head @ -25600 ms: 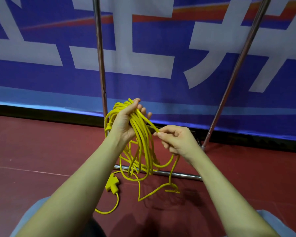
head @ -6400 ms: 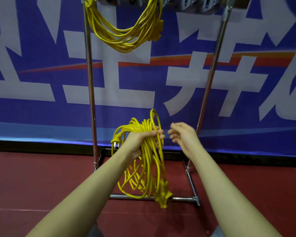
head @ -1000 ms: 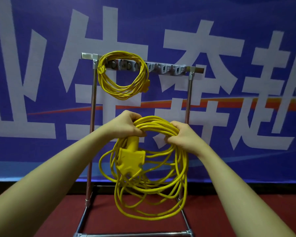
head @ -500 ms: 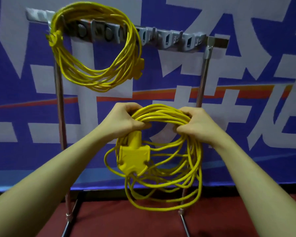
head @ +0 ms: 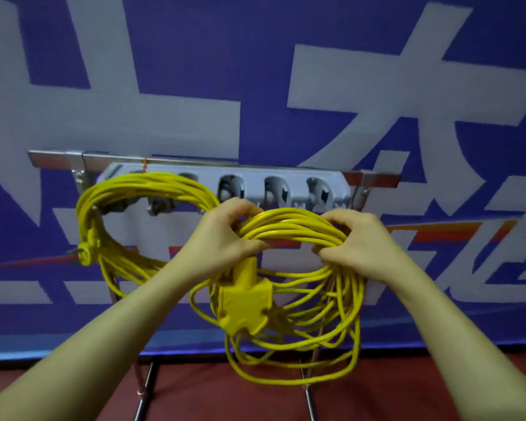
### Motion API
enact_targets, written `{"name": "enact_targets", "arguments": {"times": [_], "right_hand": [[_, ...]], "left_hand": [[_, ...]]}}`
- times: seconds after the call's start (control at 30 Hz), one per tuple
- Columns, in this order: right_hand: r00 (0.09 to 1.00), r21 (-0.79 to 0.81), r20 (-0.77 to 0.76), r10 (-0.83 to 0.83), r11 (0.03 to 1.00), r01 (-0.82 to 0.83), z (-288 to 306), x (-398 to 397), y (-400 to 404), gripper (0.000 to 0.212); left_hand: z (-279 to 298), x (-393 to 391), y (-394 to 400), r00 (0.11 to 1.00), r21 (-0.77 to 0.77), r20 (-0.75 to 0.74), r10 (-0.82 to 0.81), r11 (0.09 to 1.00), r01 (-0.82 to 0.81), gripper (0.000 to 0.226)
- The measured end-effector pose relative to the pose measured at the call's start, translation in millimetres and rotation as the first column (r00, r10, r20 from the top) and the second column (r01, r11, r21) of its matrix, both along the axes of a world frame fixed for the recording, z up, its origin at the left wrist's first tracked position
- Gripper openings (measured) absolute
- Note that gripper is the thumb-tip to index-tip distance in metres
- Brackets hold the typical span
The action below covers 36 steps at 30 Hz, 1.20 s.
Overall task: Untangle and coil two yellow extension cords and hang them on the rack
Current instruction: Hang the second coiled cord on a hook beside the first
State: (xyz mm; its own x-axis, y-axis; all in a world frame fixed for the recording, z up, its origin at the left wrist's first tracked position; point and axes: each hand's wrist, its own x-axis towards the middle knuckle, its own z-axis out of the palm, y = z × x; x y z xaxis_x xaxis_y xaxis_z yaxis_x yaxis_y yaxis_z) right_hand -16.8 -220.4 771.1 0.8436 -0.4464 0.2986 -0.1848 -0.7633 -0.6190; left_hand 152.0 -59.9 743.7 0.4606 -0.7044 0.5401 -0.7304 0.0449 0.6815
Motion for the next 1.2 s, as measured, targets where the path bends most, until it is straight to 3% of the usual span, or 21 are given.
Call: {"name": "enact_targets", "arguments": {"times": [0.1, 0.23, 0.47, 0.67, 0.9, 1.1, 1.2], "right_hand": [[0.996, 0.034, -0.083, -0.023, 0.999, 0.026, 25.1, 2.0, -14.8, 0.027], [0.990, 0.066, -0.133, -0.037, 0.997, 0.046, 44.7, 1.6, -41.2, 0.025], [0.981, 0.091, -0.195, -0.002, 0.996, 0.020, 43.1, 0.5, -97.2, 0.028], [0.986, -0.156, -0.162, 0.042, 0.985, -0.067, 15.9, 17.4, -117.6, 0.032], [0.992, -0.226, -0.098, 0.082, 0.969, -0.103, 15.2, 21.0, -127.1, 0.048], [0.950, -0.434, -0.207, 0.235, 0.848, -0.304, 25.6, 43.1, -119.1, 0.057], [0.920, -0.397, -0.247, 0.303, 0.835, -0.381, 34.5, 55.6, -111.1, 0.042]], "left_hand": [[31.0, 2.7, -16.4, 0.997, 0.087, 0.082, 0.004, 0.996, -0.011, 0.028], [57.4, -5.7, -40.6, 0.999, 0.160, 0.043, -0.017, 0.987, 0.010, 0.039], [72.3, -13.4, -96.3, 0.999, 0.326, 0.051, 0.001, 0.945, -0.018, 0.024], [64.6, -15.2, -103.2, 0.994, 0.390, 0.075, 0.083, 0.915, -0.105, 0.023], [74.5, -17.5, -103.9, 0.984, 0.434, 0.023, 0.178, 0.885, -0.170, 0.022], [72.4, -18.0, -98.9, 0.984, 0.484, -0.002, 0.177, 0.861, -0.154, 0.019], [70.3, -13.9, -97.4, 0.987, 0.464, -0.005, 0.162, 0.875, -0.141, 0.024]]}}
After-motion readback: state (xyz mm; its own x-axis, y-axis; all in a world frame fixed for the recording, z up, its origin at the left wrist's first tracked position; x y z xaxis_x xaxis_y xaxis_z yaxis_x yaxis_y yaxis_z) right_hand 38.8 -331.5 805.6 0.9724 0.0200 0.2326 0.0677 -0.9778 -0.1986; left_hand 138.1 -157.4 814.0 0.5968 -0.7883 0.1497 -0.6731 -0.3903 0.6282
